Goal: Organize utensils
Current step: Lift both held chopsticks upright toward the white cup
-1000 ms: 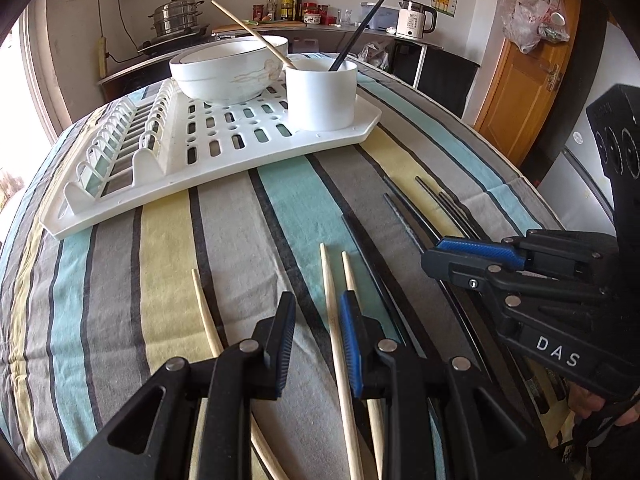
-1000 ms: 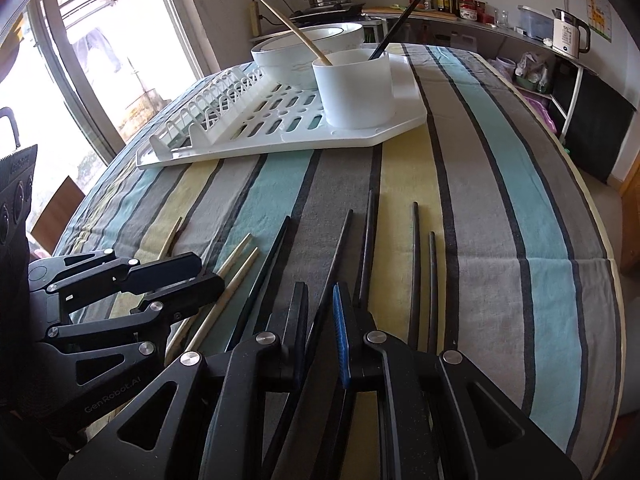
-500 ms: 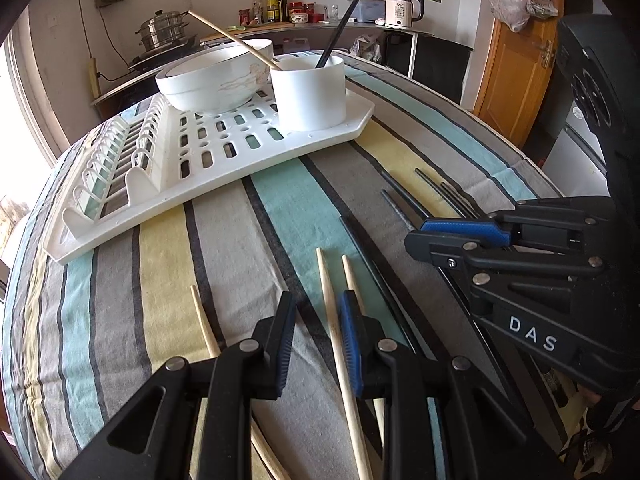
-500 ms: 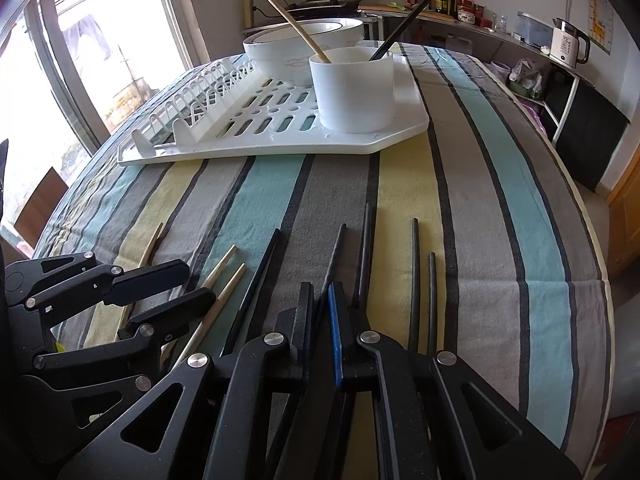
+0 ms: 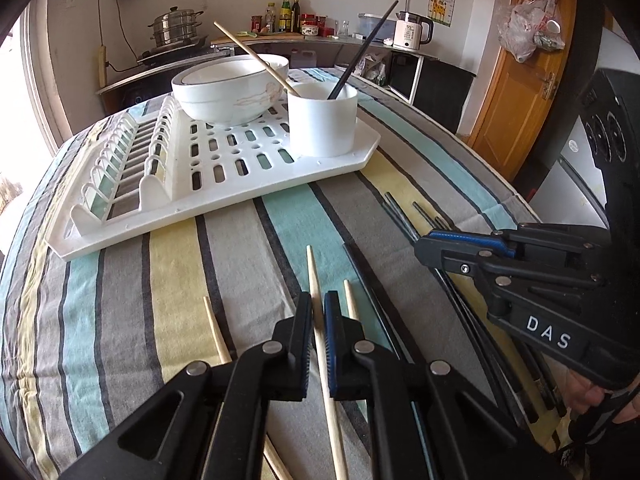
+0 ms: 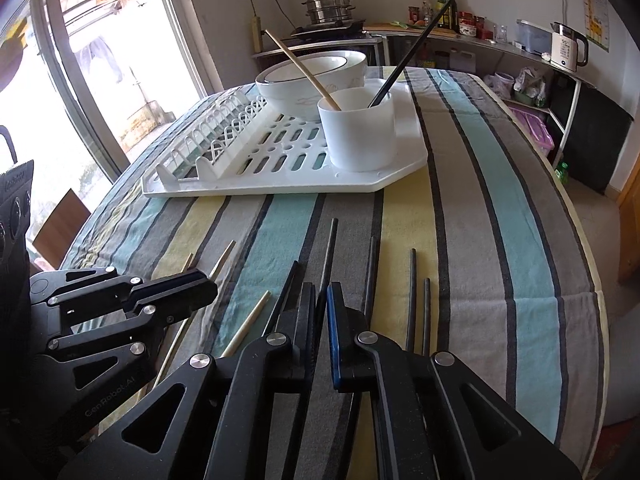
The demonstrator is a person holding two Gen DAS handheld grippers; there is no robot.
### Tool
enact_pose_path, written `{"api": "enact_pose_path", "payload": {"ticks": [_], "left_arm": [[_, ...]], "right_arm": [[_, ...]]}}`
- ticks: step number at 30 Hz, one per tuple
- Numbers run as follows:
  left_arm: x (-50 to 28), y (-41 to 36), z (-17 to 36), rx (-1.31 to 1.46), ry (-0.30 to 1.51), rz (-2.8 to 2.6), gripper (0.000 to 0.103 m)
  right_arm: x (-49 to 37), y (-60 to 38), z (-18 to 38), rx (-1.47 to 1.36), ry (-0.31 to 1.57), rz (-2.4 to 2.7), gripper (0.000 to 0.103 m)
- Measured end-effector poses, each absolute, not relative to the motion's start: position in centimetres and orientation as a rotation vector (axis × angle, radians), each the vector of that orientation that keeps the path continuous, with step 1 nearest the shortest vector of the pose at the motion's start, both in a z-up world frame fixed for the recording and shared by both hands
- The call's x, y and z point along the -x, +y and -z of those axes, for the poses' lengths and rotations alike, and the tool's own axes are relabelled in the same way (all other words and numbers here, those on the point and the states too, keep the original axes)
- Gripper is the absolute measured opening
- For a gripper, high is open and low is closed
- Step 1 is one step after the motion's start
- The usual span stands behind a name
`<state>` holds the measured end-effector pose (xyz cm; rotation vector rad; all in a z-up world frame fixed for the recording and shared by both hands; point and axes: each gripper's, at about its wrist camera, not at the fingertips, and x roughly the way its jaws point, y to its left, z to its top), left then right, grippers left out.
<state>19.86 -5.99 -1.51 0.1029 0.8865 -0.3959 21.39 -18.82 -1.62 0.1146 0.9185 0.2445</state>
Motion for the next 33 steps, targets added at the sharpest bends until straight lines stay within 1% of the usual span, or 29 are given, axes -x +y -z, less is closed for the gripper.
{"api": "enact_pose_path", "payload": {"ticks": [15, 33], "left_arm": [[-17.5, -2.6, -7.3, -0.011, 0.667, 0.371, 0.006], [-16.2, -2.3, -9.3, 0.002, 0.61, 0.375, 0.006]], "right_arm": [[-18.0, -20.3, -7.0, -0.165, 0.659, -0.275, 0.005], [-16.2, -21.6, -9.3, -0.176, 0.543, -0.286, 0.004]]}}
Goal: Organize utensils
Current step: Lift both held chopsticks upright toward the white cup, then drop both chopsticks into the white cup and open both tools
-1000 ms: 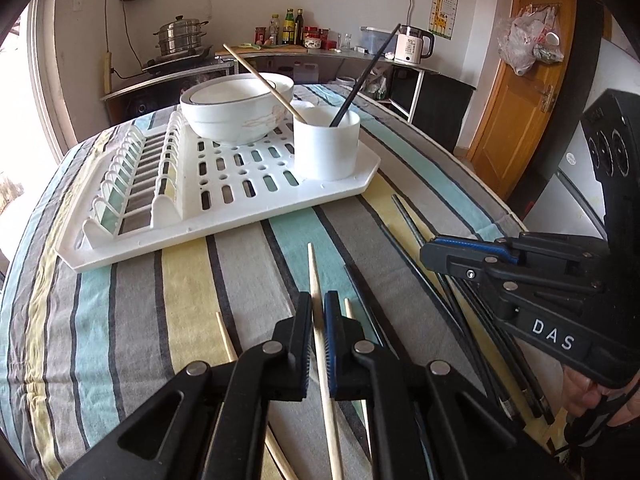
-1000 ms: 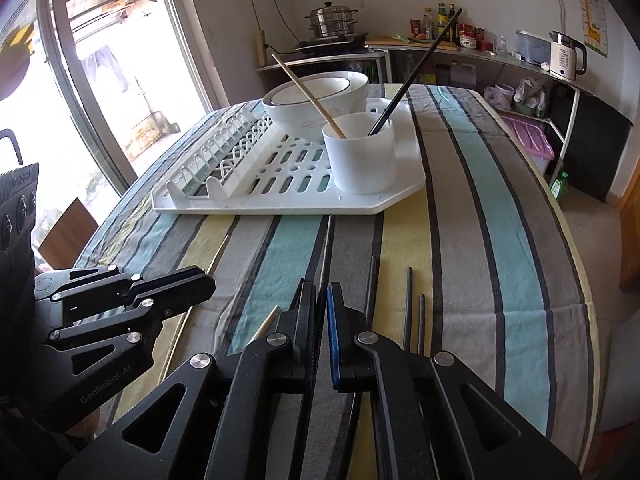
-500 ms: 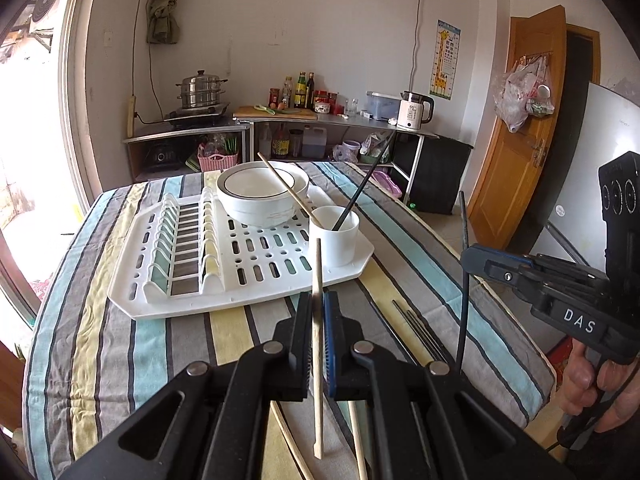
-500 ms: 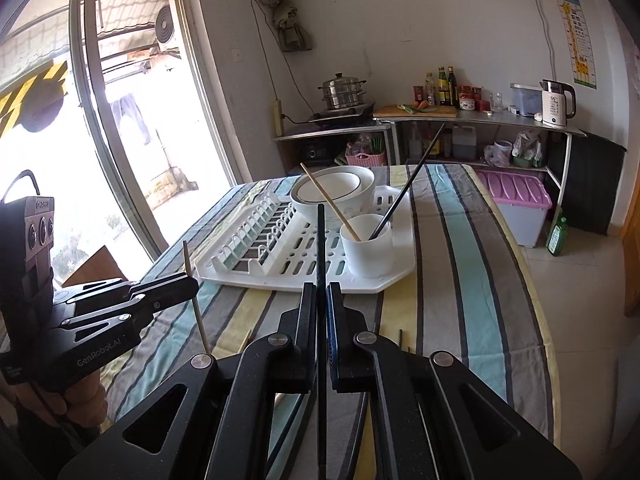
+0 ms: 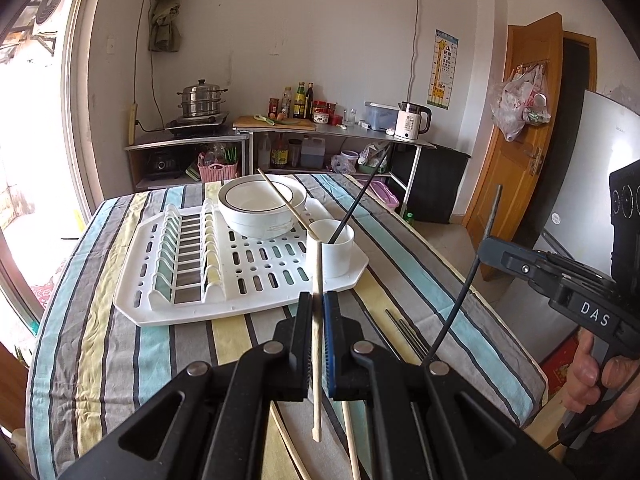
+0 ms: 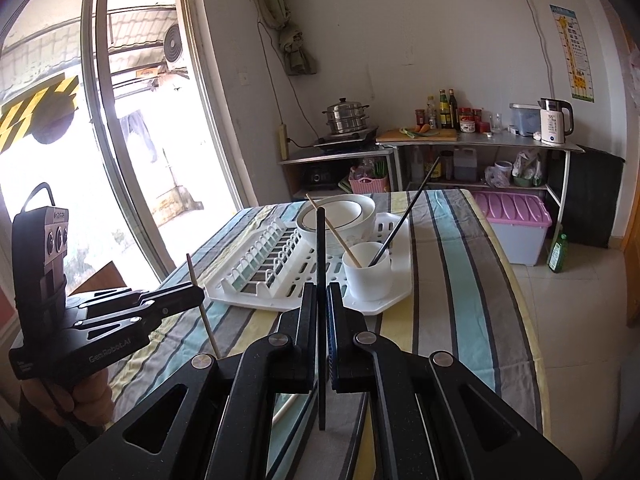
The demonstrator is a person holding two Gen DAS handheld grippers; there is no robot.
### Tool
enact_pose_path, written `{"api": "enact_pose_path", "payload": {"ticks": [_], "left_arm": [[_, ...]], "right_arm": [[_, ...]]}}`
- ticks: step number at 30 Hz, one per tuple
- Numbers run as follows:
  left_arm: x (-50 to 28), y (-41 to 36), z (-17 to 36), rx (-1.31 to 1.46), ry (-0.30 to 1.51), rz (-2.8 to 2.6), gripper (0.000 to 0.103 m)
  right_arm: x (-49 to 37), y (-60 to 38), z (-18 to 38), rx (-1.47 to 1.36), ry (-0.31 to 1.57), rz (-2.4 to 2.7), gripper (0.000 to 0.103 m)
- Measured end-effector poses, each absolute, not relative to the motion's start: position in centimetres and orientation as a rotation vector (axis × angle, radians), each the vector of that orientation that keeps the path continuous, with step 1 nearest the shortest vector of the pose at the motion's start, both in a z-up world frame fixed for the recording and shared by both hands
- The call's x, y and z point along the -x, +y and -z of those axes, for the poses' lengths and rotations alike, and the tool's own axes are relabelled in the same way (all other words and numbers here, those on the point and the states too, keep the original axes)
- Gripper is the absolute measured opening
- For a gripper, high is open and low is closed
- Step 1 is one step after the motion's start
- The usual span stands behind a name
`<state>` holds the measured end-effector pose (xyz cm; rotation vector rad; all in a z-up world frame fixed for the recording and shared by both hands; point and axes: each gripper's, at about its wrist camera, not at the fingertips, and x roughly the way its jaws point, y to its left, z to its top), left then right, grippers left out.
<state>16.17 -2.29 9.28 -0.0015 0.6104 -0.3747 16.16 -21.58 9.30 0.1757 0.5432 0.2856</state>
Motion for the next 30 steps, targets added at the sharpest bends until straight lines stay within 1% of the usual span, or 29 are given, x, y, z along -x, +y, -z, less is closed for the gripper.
{"api": "enact_pose_path", "payload": {"ticks": [7, 21, 30], "left_arm": [[-18.2, -2.9, -11.1, 0.0, 0.589, 0.388, 0.006], [-27.1, -5.5, -16.1, 0.042, 0.535, 0.4, 0.006], [-32.3, -6.9, -16.7, 0.082, 0.536, 0.392, 0.006]], "right_arm": [[-17.5, -22.2, -11.1, -0.161, 0.494, -0.276, 0.004], [-24.2, -24.2, -15.3, -0.168, 0.413, -0.235, 0.004], [-28.1, -24.7, -16.1, -0.184, 0.39, -0.213, 0.004]]}}
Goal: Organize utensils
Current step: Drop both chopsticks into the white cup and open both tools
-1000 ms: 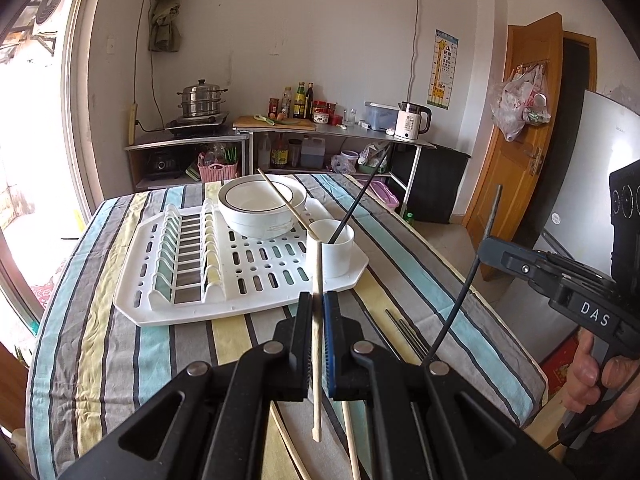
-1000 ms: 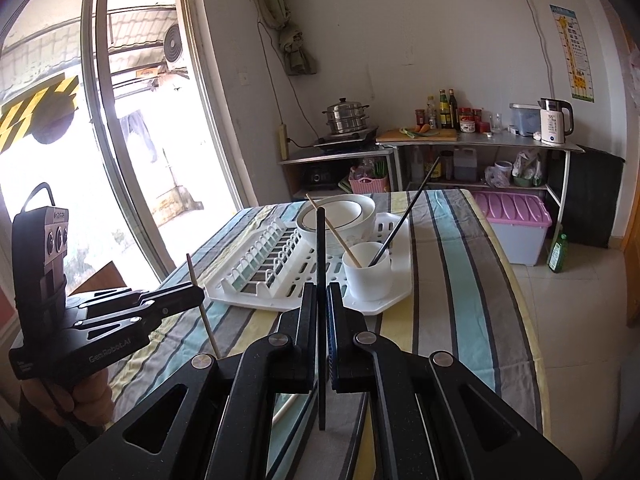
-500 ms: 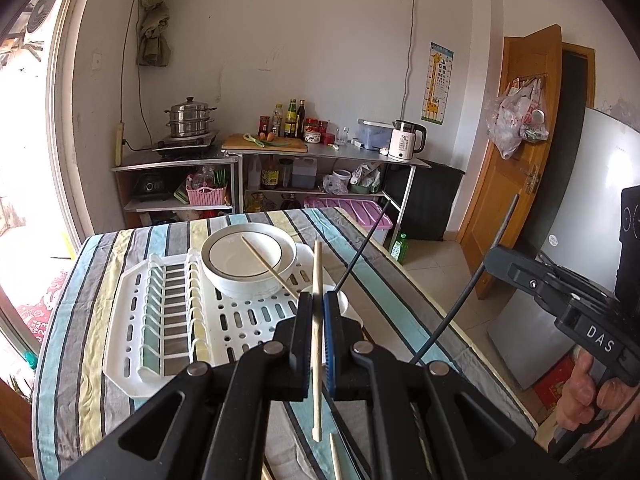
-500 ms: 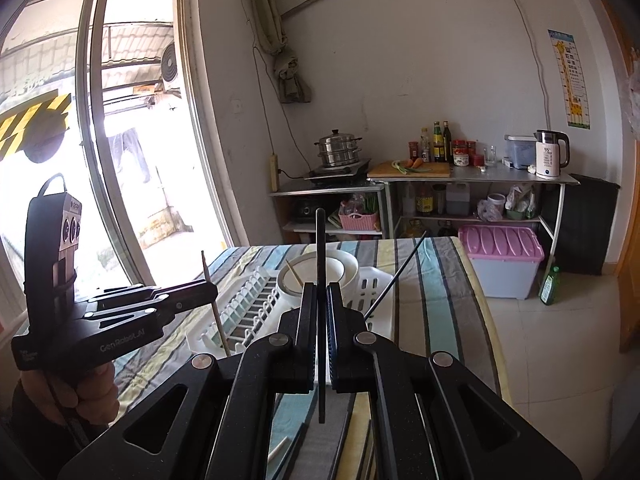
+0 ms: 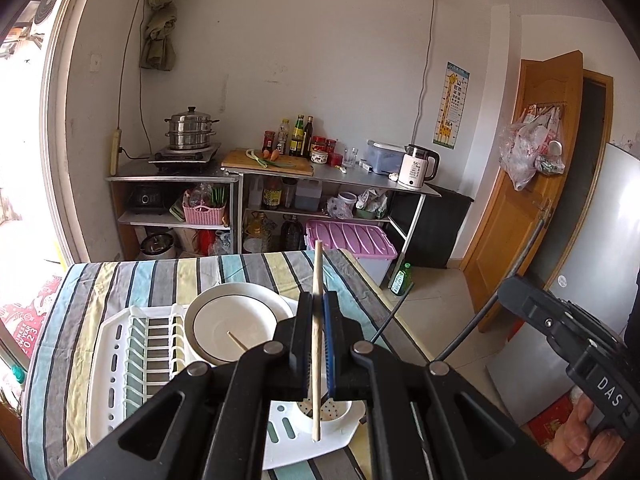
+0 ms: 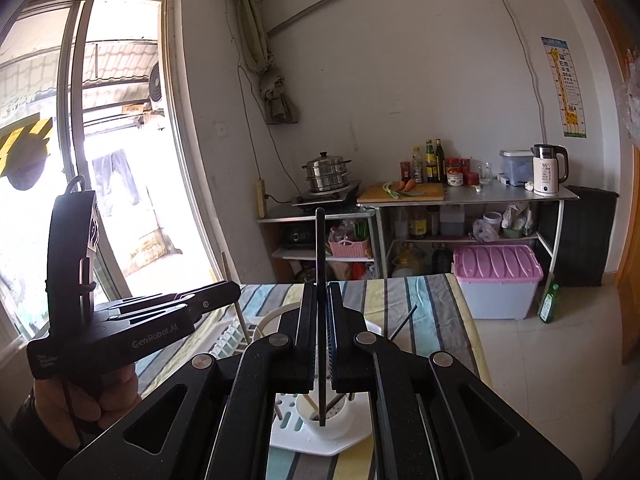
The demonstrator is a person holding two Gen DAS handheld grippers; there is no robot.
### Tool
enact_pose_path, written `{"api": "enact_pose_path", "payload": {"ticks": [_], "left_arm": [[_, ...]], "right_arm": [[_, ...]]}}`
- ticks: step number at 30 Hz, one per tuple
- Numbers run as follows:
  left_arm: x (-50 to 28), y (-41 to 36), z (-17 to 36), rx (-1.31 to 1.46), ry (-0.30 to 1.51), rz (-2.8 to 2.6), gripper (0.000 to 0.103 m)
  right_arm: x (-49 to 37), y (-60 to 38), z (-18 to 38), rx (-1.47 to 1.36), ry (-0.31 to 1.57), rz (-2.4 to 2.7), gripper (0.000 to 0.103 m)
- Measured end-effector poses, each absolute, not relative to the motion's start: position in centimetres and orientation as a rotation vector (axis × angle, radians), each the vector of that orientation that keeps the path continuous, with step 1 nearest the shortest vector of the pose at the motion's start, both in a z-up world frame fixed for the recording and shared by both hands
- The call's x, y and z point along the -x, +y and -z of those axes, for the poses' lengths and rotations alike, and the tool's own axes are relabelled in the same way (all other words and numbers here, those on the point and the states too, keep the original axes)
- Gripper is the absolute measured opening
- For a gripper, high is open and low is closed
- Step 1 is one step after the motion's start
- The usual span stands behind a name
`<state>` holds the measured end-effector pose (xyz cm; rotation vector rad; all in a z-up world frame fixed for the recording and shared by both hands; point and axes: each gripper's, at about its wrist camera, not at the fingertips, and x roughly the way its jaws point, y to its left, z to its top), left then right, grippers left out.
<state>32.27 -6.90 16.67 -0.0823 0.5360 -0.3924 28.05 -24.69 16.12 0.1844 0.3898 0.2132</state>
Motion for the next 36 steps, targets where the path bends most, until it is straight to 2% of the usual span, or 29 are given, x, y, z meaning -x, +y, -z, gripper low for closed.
{"api": "enact_pose_path", "payload": {"ticks": [23, 34, 36], "left_arm": [[-37.3, -6.5, -9.7, 0.151, 0.648, 0.357, 0.006], [-36.9, -5.8, -8.5, 0.143, 0.671, 0.333, 0.007], [-36.6, -5.6, -8.5, 0.142, 0.668, 0.329, 0.007]], "right_arm": [[-33.7, -25.6, -9.5, -0.234, 0.557, -0.19, 0.004], [-33.6, -26.4, -9.3, -0.241, 0.578, -0.172, 0.005], [-33.3, -26.6, -9.5, -0.238, 0.574, -0.164, 0.008]]}}
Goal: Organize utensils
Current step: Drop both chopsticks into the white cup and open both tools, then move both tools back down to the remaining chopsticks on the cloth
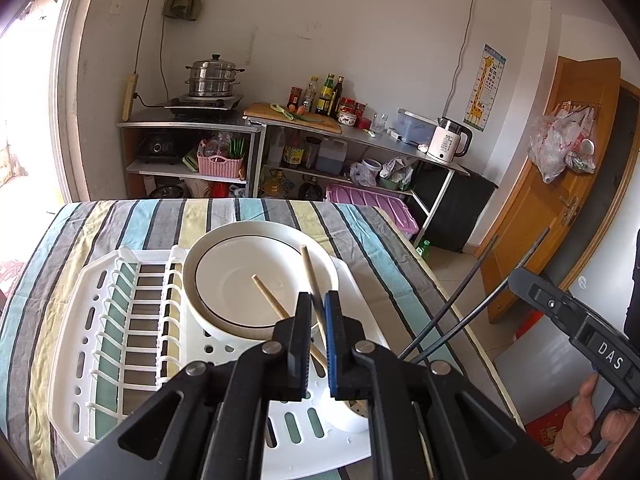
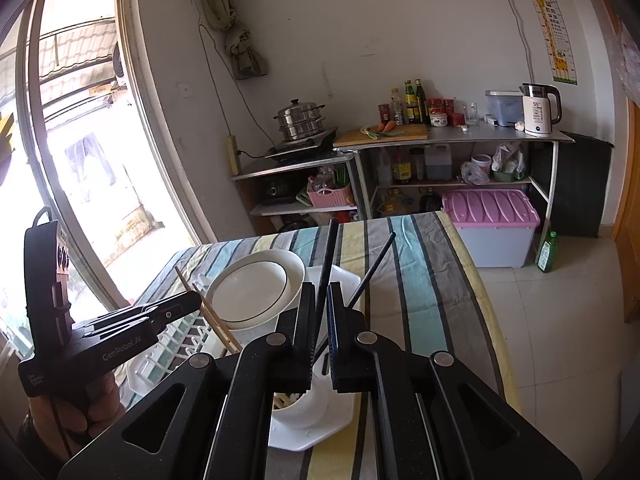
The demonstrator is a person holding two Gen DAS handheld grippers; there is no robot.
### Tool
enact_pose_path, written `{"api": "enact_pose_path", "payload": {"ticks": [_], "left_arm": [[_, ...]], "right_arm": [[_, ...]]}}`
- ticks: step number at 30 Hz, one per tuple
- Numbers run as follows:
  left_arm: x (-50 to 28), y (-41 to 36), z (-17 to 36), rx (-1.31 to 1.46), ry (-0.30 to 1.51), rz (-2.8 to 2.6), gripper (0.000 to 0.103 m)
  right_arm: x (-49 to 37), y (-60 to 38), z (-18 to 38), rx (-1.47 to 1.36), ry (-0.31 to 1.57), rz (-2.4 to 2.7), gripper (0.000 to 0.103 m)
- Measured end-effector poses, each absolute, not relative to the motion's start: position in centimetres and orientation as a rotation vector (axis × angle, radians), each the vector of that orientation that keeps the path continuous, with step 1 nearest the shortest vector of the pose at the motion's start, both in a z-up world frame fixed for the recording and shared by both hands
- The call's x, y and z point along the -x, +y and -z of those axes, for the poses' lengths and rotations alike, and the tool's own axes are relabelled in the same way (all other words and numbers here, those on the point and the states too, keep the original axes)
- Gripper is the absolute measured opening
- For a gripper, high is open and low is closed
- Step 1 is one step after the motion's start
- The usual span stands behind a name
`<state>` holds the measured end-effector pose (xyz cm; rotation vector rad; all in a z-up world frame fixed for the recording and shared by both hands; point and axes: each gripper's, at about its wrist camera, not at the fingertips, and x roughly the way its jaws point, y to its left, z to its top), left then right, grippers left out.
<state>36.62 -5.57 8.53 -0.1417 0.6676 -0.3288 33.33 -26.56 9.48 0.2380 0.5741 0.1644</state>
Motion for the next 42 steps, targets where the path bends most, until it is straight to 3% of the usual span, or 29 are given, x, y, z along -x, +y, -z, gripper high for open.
{"api": "enact_pose_path", "payload": {"ticks": [6, 10, 24, 42], "left_arm": [[-35.9, -5.1, -8.5, 0.132, 0.673, 0.32, 0.008], [-35.0, -4.8, -8.4, 0.134, 0.677, 0.311, 0.018], [-26.5, -3.1, -8.2, 0.09, 0.617, 0.319, 0.019], [-13.7, -2.0, -3.7, 0.043, 0.647, 0.347, 0.019]], "right_arm": [[-32.4, -27.0, -9.8, -0.244, 0.564, -0.16, 0.012], [-31.5, -27.1, -9.9, -0.245, 0.557, -0.164, 0.013], [-22.8, -26.0, -9.3, -0.222, 0.517, -0.211, 0.013], [-13.2, -24.6, -4.8, -0.213, 0.602, -0.269, 0.013]]}}
